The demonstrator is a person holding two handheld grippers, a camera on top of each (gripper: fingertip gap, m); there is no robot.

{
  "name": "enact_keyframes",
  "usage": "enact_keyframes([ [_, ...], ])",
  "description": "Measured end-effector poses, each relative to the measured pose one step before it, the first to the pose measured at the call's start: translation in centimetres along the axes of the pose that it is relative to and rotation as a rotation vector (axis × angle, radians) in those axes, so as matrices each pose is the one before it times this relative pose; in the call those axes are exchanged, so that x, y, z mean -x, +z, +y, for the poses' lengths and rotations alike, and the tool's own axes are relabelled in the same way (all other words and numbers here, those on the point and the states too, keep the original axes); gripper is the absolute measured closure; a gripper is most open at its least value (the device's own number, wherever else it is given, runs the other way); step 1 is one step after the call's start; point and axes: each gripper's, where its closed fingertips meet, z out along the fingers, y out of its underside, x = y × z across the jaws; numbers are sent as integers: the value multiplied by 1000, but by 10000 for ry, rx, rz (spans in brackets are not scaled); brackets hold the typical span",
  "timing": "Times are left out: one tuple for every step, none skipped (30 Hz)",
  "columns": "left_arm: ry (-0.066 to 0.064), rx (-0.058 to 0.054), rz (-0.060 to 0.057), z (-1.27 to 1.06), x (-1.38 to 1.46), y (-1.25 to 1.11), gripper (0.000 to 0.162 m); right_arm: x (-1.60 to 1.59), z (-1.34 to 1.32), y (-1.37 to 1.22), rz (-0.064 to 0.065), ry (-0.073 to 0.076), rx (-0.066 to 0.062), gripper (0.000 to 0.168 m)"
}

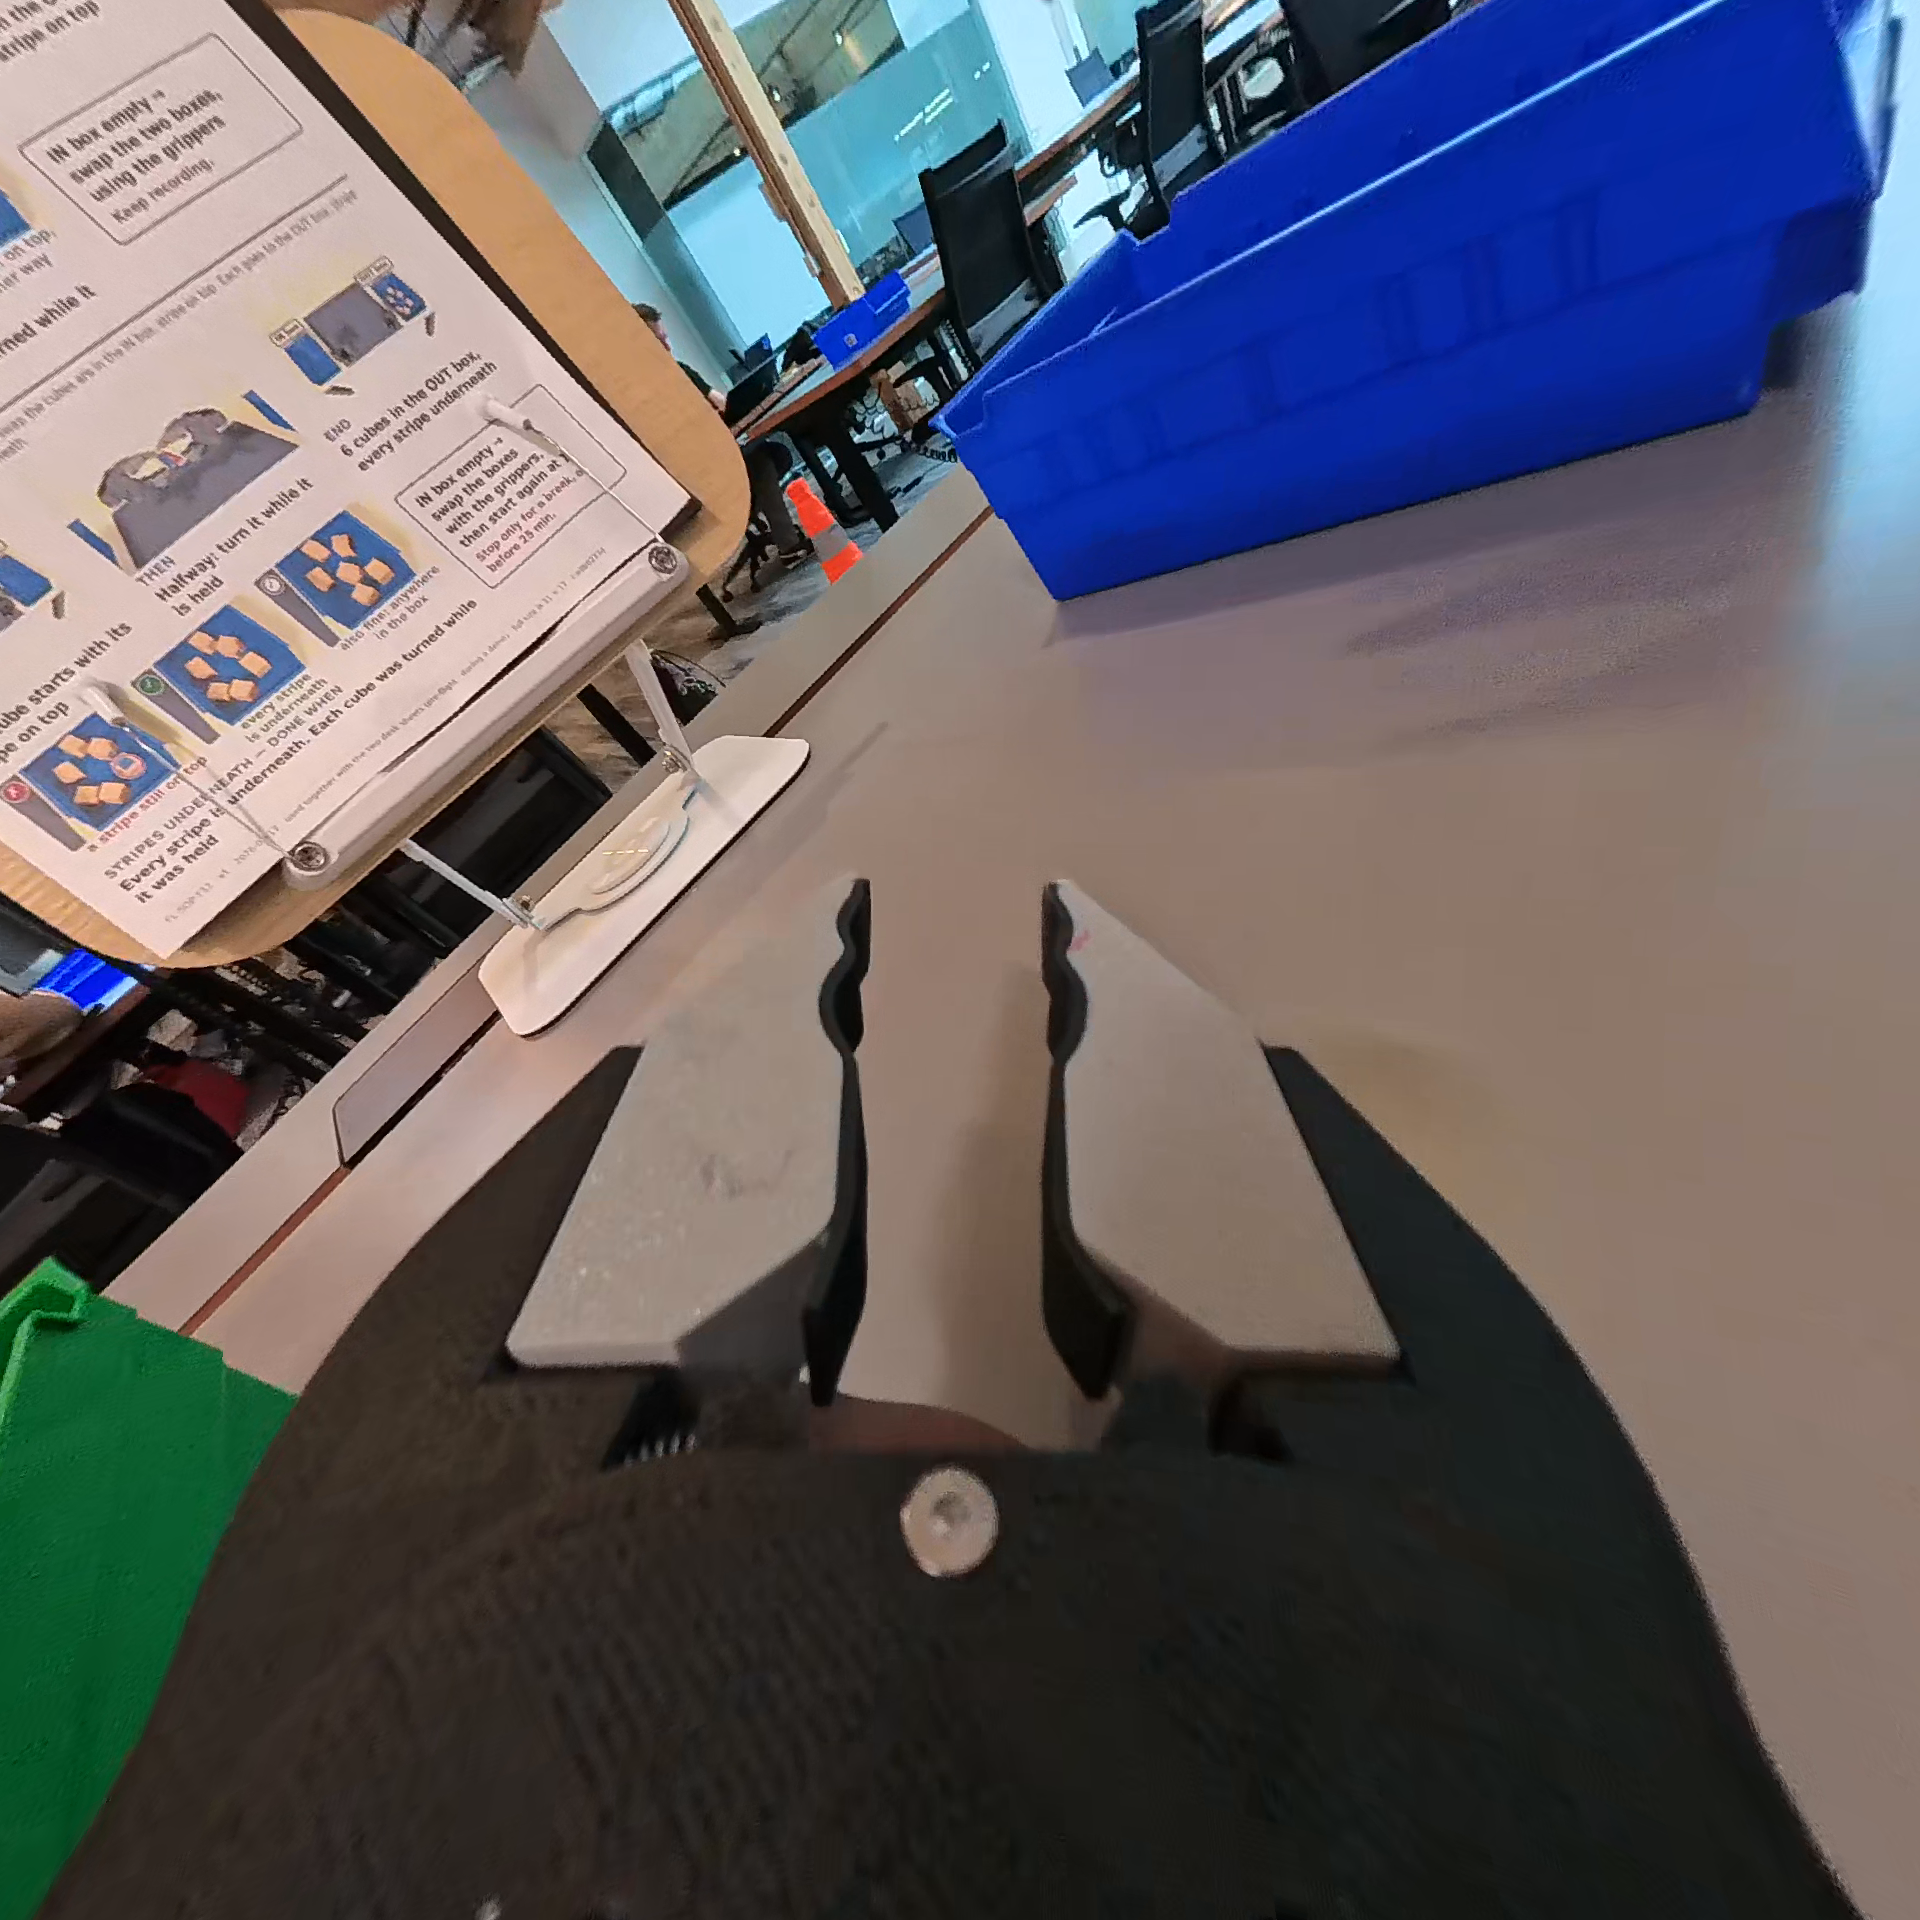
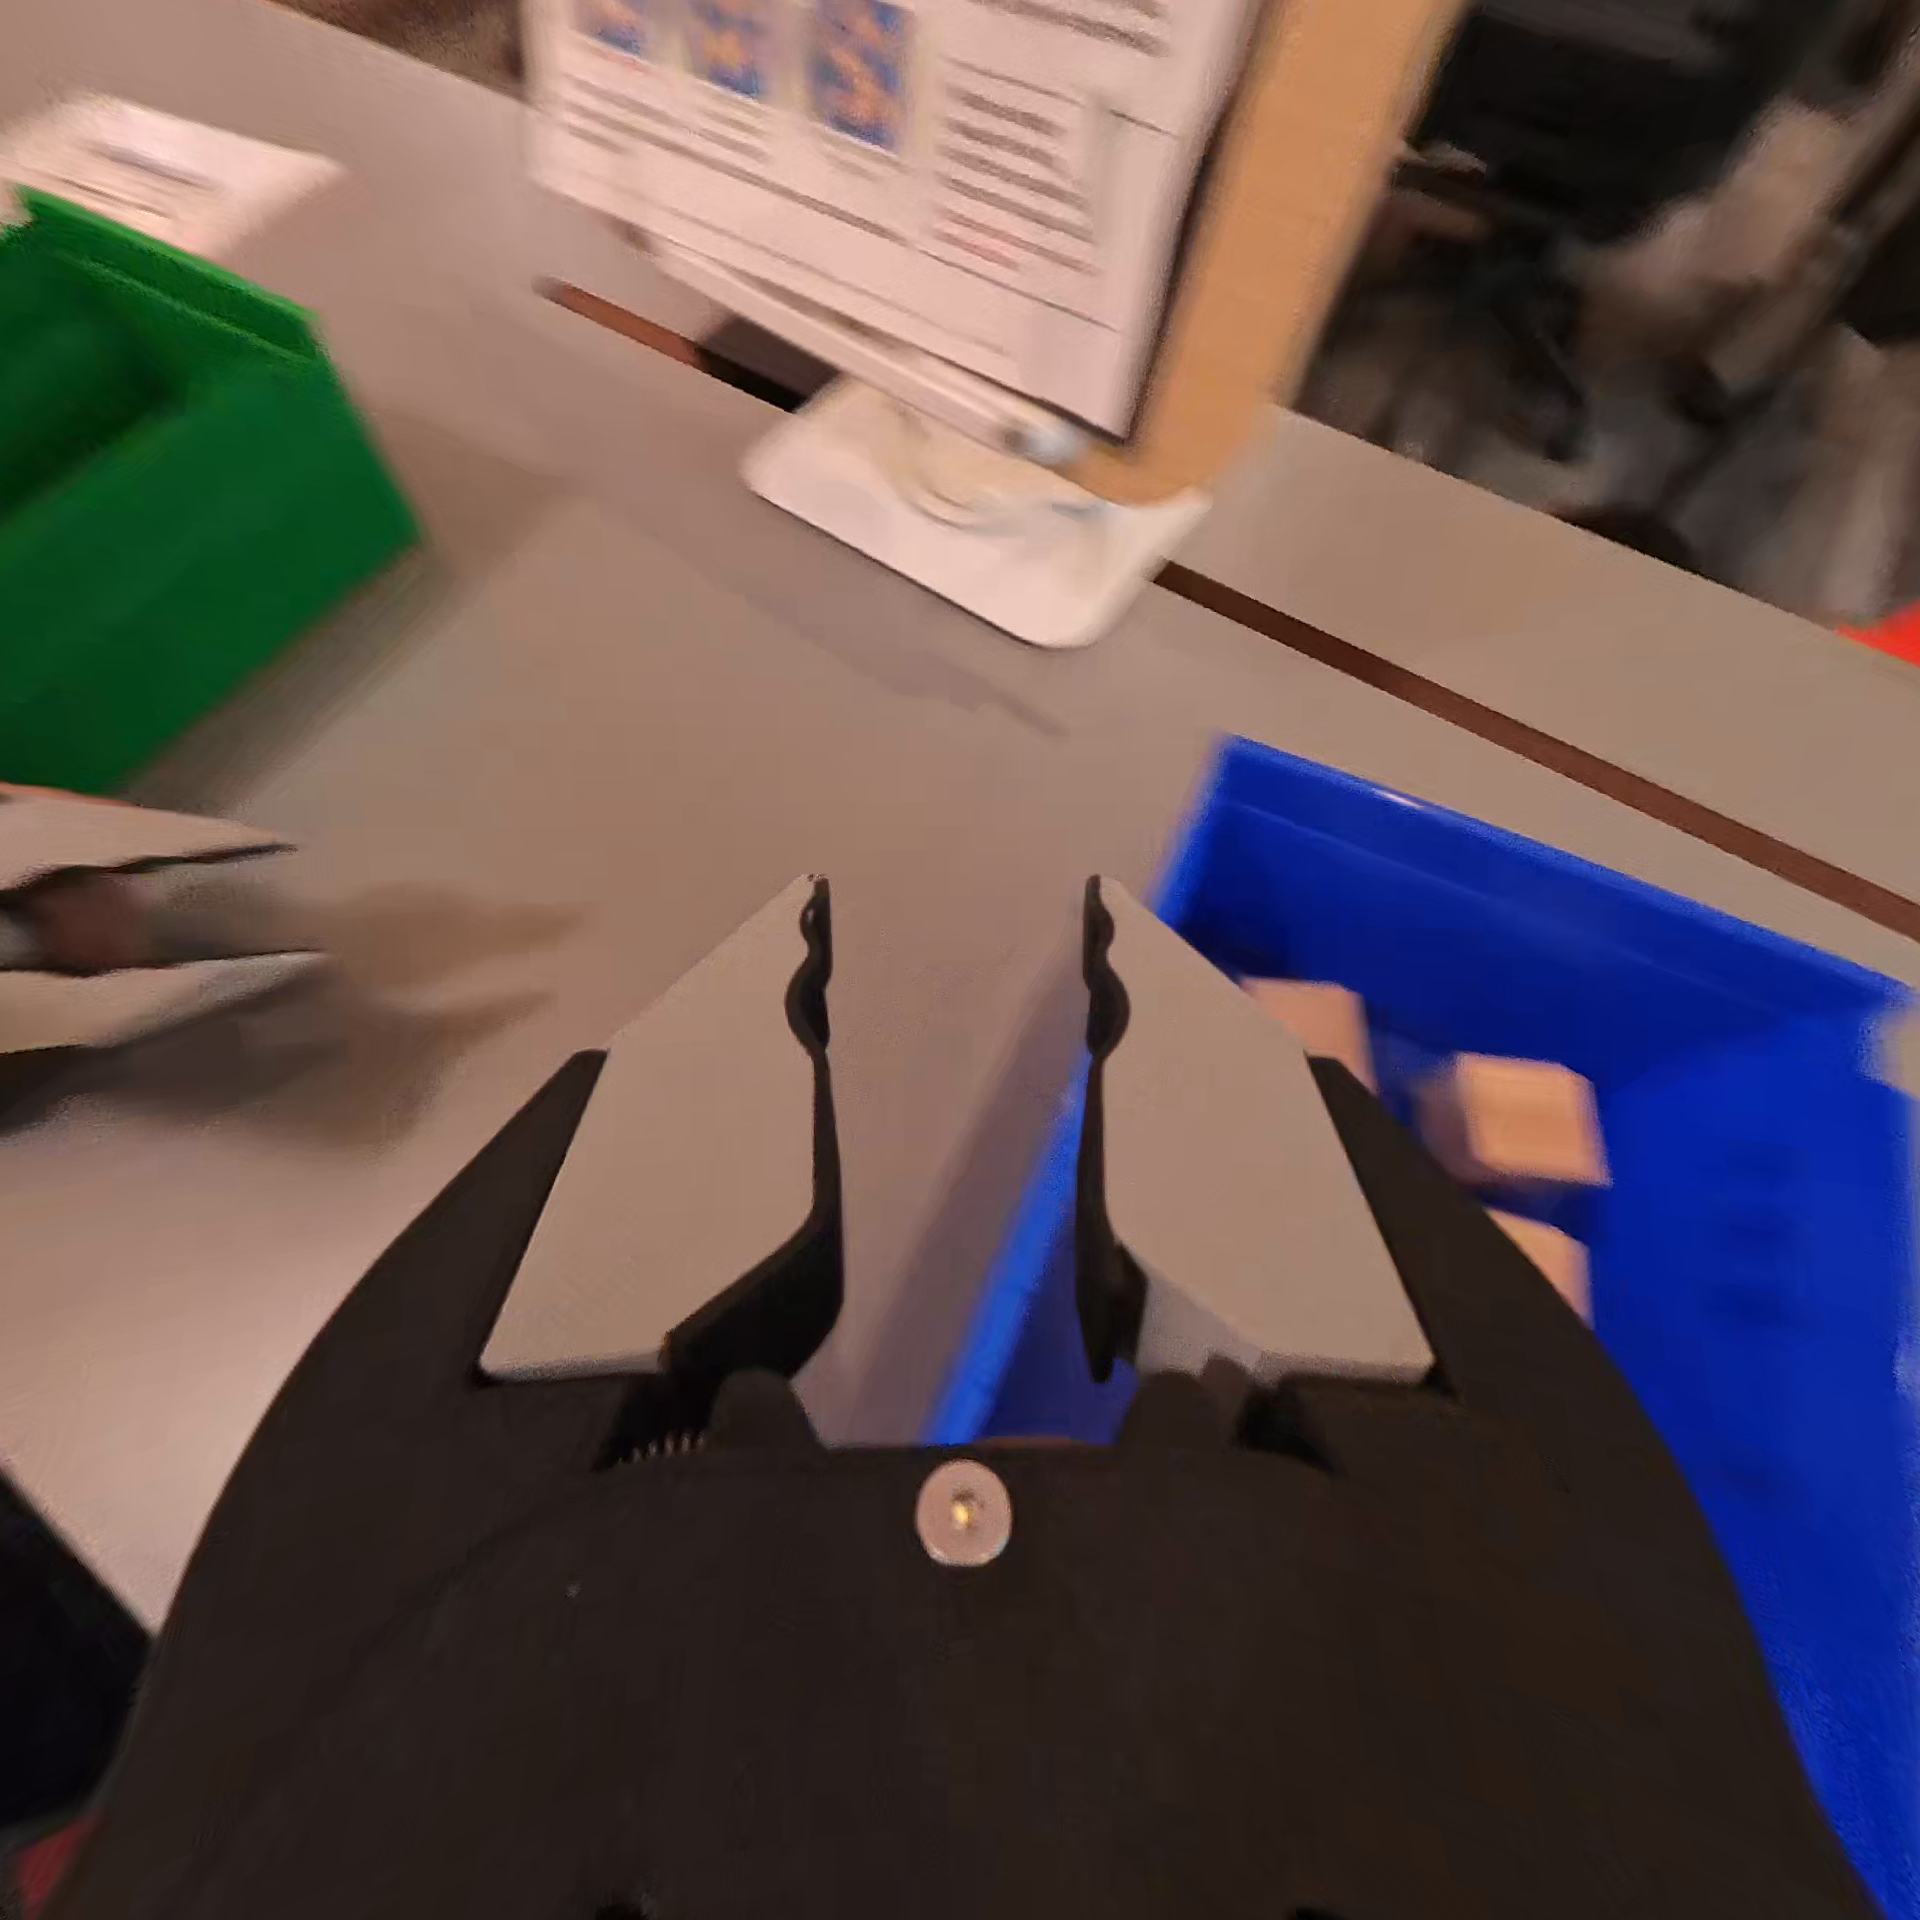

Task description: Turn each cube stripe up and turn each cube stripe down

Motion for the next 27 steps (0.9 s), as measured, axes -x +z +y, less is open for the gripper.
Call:
enact_keyframes([
  [40,42,-29,80,9,47,131,2542,-158,817,-561,-91,-258,122],
  [23,12,-27,18,25,15,131,2130,259,1240,-456,-67,-100,120],
  [13,-7,-17,-22,26,-15,131,1695,371,1459,-343,-109,-164,119],
  [11,-21,1,-45,1,-43,130,1128,521,1536,-155,-150,-173,121],
  [8,-70,40,-136,-49,-62,129,814,598,1522,-98,-99,-207,121],
  [-30,-131,85,-288,-86,-73,127,905,621,1463,-285,-94,-244,122],
  [-98,-152,111,-357,-113,-61,127,683,740,1295,-261,-29,-193,127],
  [-155,-123,93,-309,-73,-16,127,211,798,1093,-76,-17,-184,128],
  [-165,-51,56,-140,-24,34,126,169,920,885,-118,-119,-65,130],
  [-135,44,74,74,-62,64,124,225,1046,580,-187,18,308,136],
  [-61,86,142,204,-197,55,121,409,411,231,-296,85,218,133],
  [29,10,202,94,-366,-56,121,134,-165,-69,-78,10,-240,133],
  [2,-169,201,-247,-429,-260,121,-189,4,-113,100,-10,-285,135],
  [-157,-293,186,-591,-411,-491,121,-305,544,2,121,-42,46,136],
  [-239,-222,156,-735,-316,-657,122,-277,856,113,86,-15,366,135],
  [-139,-77,43,-768,-54,-787,122,-155,608,111,29,16,301,133],
  [50,48,-189,-743,433,-905,122,-67,176,29,23,35,36,134],
  [157,228,-535,-661,1227,-985,124,136,-71,0,-54,42,-48,136],
  [145,321,-741,-650,1951,-1074,127,357,-107,8,-137,-4,-12,139],
  [-66,234,-778,-824,2458,-1121,130,323,-69,34,-63,-75,28,140],
  [-407,149,-722,-898,2794,-1042,133,220,-31,73,58,-162,47,140],
  [-580,195,-617,-729,2919,-767,135,206,-11,74,95,-231,62,140],
  [-501,339,-552,-332,2947,-374,138,264,13,86,58,-243,73,140],
  [-262,571,-570,320,2980,112,138,319,5,71,17,-206,59,139],
  [-25,870,-606,1144,2975,631,135,335,-63,32,-10,-175,13,140],
  [131,1125,-563,1892,2781,1143,126,263,-92,-21,18,-170,-15,140],
  [168,1172,-510,2235,2485,1534,117,95,-54,-24,86,-169,-9,140],
])
